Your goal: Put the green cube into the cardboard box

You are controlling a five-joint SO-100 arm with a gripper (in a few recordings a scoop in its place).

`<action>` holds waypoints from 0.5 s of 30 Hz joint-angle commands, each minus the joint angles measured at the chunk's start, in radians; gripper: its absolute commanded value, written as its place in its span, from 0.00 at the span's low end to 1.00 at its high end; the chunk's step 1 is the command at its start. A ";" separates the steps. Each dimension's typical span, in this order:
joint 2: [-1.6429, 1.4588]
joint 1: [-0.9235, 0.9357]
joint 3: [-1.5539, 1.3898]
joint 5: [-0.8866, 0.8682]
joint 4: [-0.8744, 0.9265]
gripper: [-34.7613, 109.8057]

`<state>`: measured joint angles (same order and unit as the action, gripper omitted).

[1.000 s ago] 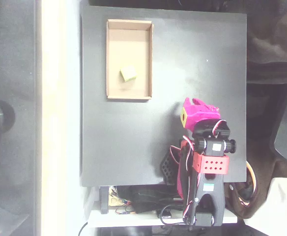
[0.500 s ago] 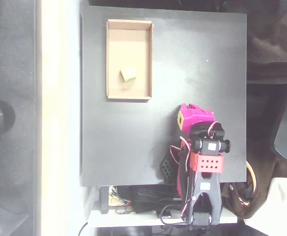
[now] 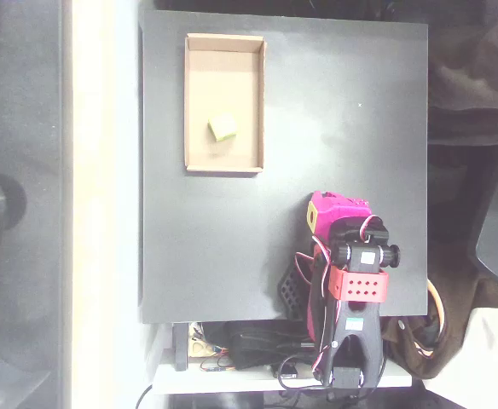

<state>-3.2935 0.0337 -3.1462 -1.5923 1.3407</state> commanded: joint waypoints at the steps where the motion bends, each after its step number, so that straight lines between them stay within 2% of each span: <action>1: -0.006 0.008 -0.011 -0.015 0.017 0.28; 15: -0.049 0.009 -0.011 -0.011 0.017 0.28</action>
<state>-3.3303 0.0337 -3.1462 -1.5907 1.3407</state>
